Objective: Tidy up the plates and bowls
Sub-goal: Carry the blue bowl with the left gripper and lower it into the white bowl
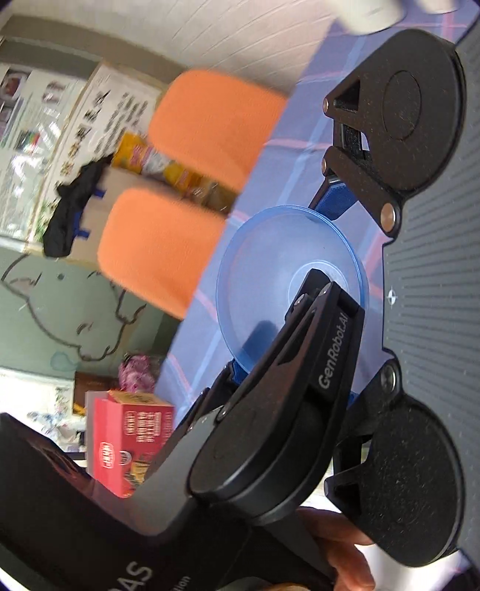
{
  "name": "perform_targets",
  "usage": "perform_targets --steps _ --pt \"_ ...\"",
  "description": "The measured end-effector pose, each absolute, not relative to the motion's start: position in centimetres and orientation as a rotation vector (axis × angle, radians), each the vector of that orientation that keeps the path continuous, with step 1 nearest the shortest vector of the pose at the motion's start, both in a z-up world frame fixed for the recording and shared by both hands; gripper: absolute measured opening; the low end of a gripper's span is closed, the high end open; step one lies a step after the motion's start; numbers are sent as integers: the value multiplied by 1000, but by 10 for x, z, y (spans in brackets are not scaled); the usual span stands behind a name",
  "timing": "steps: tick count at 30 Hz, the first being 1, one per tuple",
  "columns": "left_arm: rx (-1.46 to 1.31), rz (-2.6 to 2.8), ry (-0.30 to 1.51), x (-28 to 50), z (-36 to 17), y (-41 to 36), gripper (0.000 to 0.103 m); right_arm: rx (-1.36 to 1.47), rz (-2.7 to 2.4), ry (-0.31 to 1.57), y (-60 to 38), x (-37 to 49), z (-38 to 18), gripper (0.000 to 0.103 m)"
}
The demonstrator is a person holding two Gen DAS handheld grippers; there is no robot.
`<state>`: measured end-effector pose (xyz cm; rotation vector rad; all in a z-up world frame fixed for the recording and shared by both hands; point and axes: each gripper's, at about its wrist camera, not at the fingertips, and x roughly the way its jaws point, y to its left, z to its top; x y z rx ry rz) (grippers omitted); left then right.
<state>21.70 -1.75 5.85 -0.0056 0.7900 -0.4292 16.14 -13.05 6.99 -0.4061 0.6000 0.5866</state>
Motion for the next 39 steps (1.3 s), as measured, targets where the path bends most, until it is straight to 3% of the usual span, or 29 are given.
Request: perform_targets --steps 12,16,21,23,26,39 --pt "79 -454 852 171 6 -76 48 -289 530 676 -180 116 21 79" --pt "53 -460 851 171 1 -71 74 -280 517 674 -185 123 12 80" --pt "-17 -474 842 165 8 -54 79 -197 500 689 -206 118 8 80" --pt "-62 -491 845 159 11 -44 87 -162 479 687 -216 106 7 80" --pt "-97 -526 830 150 15 -37 91 -112 445 684 -226 93 5 80" --pt "-106 -370 784 146 29 -20 93 167 345 597 -252 67 -3 81"
